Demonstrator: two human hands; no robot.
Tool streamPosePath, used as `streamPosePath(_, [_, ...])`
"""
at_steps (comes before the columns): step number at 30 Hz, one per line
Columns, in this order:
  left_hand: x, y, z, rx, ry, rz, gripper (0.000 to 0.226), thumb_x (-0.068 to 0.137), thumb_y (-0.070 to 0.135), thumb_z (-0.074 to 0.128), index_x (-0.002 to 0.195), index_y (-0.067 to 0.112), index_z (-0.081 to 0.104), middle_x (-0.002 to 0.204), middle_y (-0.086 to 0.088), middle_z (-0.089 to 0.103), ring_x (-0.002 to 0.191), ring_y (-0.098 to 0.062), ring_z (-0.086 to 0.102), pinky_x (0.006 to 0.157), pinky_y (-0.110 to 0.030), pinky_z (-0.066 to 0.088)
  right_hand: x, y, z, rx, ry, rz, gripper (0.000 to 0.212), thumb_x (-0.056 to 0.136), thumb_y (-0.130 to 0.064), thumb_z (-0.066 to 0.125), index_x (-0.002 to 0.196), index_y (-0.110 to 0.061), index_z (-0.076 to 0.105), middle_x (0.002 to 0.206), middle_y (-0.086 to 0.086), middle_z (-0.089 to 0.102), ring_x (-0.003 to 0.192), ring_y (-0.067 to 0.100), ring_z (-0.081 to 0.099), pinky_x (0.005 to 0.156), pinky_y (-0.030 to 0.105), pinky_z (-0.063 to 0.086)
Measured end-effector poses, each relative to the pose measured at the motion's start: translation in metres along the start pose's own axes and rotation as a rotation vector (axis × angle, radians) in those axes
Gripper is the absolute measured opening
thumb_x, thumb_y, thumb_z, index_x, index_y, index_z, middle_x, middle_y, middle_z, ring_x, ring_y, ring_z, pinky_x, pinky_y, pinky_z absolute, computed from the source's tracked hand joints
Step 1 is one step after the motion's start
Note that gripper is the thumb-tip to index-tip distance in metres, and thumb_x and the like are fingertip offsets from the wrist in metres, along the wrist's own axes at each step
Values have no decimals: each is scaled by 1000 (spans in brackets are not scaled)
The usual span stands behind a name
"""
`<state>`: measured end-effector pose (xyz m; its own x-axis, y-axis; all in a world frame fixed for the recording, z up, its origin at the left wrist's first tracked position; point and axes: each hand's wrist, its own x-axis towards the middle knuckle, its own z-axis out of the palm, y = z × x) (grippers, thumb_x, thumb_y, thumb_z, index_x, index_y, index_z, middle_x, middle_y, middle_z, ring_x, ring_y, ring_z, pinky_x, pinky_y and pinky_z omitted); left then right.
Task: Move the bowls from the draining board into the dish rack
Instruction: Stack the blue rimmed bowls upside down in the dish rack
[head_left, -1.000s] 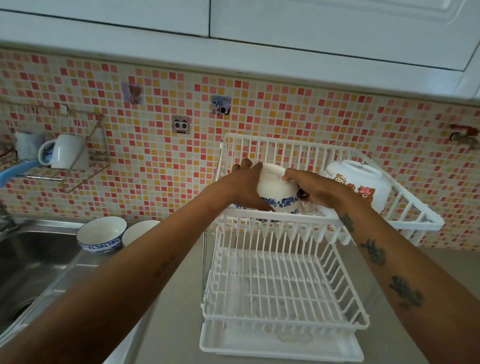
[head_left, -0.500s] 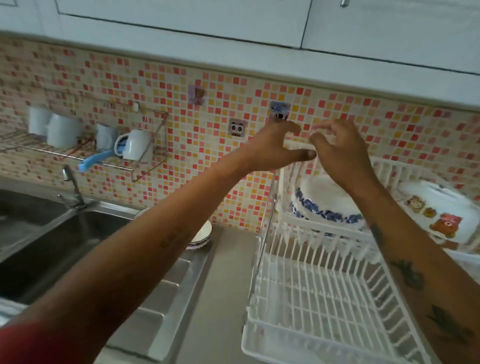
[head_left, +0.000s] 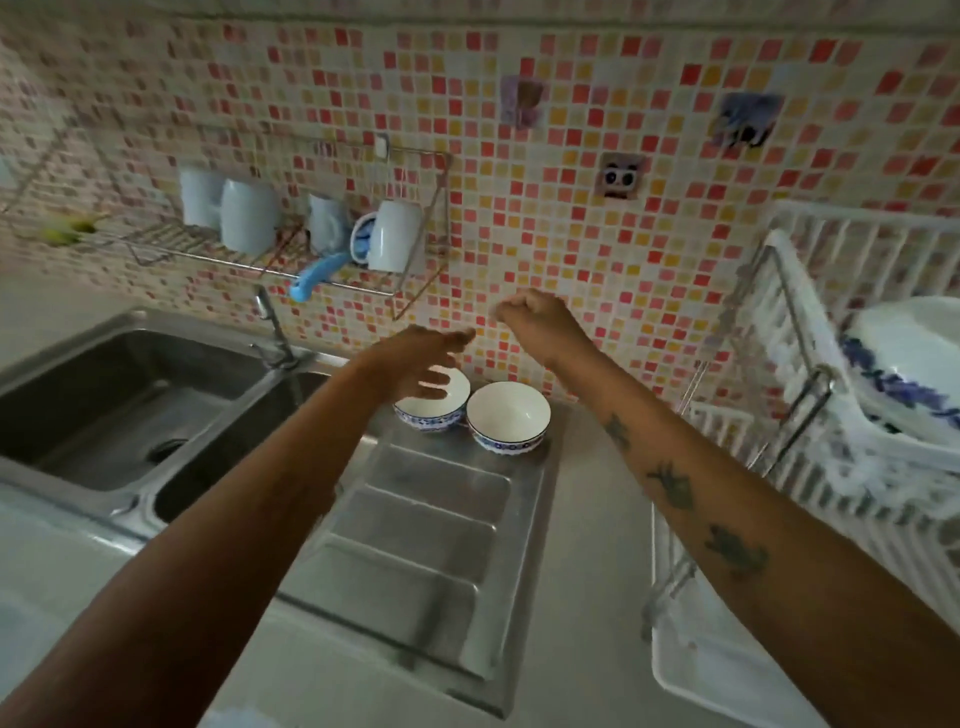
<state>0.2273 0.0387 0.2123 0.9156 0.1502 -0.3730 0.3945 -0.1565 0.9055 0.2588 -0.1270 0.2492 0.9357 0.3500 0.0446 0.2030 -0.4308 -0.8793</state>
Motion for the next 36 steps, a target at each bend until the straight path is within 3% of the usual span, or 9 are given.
streamPosePath(2, [26, -30, -12, -110, -44, -121, 34, 89, 46, 63, 100, 14, 61, 106, -8, 57, 88, -22, 56, 91, -39, 46, 23, 33, 20, 33, -42, 204, 50, 93, -32, 52, 134, -4, 48, 133, 12, 55, 107, 25, 55, 79, 33, 44])
streamPosePath(4, [48, -56, -16, -178, -77, -217, 36, 91, 46, 58, 104, 13, 57, 100, -8, 57, 88, -23, 56, 95, -40, 44, 40, 70, 32, 87, -20, 378, 56, 92, -30, 54, 139, -1, 41, 123, 12, 52, 106, 28, 51, 82, 33, 39])
streamPosePath(8, [80, -91, -4, -284, 25, -295, 55, 89, 42, 65, 130, 10, 46, 115, -11, 54, 103, -27, 54, 88, -40, 47, 62, 138, 39, 136, 60, 573, 61, 89, -25, 60, 141, -1, 40, 139, 8, 49, 122, 31, 51, 95, 39, 45])
streamPosePath(14, [119, -127, 26, -389, -34, -359, 60, 90, 42, 63, 140, 16, 44, 137, -13, 47, 113, -28, 47, 94, -40, 44, 76, 202, 47, 291, 137, 788, 67, 83, -33, 65, 141, -10, 40, 141, 11, 47, 105, 26, 49, 79, 36, 42])
streamPosePath(16, [131, -130, 29, -340, -74, -360, 53, 90, 44, 62, 134, 17, 49, 124, -11, 52, 105, -27, 51, 91, -40, 45, 87, 220, 54, 343, 128, 803, 74, 78, -36, 67, 142, -13, 38, 138, 10, 49, 112, 30, 54, 80, 38, 46])
streamPosePath(19, [152, -132, 31, -322, -102, -406, 30, 91, 46, 61, 97, 19, 53, 86, -6, 49, 76, -20, 47, 85, -40, 45, 101, 239, 66, 407, 111, 830, 75, 73, -36, 66, 140, -18, 37, 135, 11, 52, 115, 34, 55, 82, 43, 47])
streamPosePath(23, [179, -140, 44, -440, -86, -433, 41, 89, 44, 64, 115, 14, 54, 89, -8, 51, 73, -19, 46, 72, -36, 49, 96, 221, 77, 477, 114, 837, 57, 90, -20, 55, 141, -26, 29, 141, 10, 44, 121, 37, 50, 90, 47, 46])
streamPosePath(28, [198, -151, 66, -532, 6, -409, 50, 95, 22, 59, 142, 17, 41, 140, -15, 54, 113, -33, 58, 92, -51, 51, 102, 231, 83, 543, 127, 808, 64, 91, -2, 47, 144, -32, 27, 148, 8, 38, 123, 39, 50, 97, 52, 44])
streamPosePath(36, [196, -152, 73, -534, 19, -305, 58, 92, -9, 39, 146, 11, 35, 149, -22, 42, 131, -42, 48, 88, -53, 48, 105, 241, 81, 614, 159, 782, 68, 85, 11, 44, 143, -23, 34, 150, 7, 35, 131, 38, 40, 98, 55, 44])
